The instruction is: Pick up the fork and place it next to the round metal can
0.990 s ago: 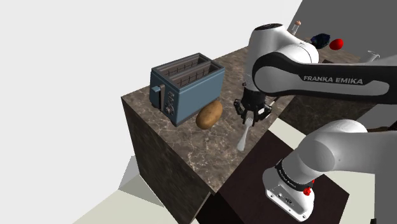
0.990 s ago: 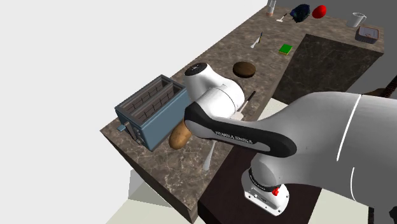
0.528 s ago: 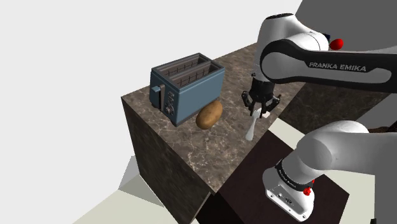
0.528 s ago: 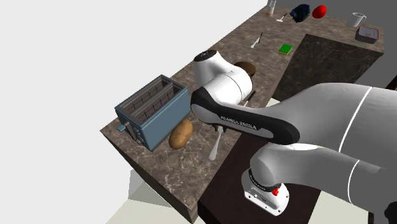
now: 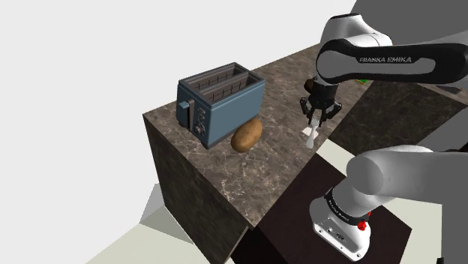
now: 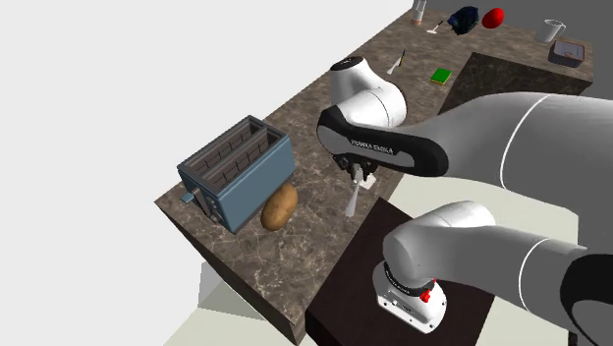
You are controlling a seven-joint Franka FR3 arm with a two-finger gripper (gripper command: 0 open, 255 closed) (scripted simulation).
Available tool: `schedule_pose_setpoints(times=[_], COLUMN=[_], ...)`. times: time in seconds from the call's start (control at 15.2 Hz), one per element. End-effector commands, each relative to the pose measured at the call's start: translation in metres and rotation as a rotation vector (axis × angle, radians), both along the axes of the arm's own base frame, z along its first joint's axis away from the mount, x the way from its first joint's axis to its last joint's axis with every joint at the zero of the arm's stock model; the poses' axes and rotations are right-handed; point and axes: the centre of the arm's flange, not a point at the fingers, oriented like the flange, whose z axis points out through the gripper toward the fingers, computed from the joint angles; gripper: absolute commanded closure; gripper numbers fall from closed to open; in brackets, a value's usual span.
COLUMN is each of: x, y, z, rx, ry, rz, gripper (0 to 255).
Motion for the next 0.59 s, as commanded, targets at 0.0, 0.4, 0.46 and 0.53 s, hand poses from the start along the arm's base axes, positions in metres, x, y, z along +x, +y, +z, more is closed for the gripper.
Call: schedule_pose_setpoints(times=[0.0, 0.4, 0.46, 0.53], x=[0.001, 0.009, 0.010, 0.011], y=[-0.027, -0.105, -0.119, -0.132], z=[0.000, 0.000, 0.000, 0.000], rx=[-0.001, -0.001, -0.001, -0.001], ry=[-0.001, -0.001, -0.001, -0.001], rz=[0.002, 0.002, 0.002, 0.002], gripper=[255, 255, 255, 255])
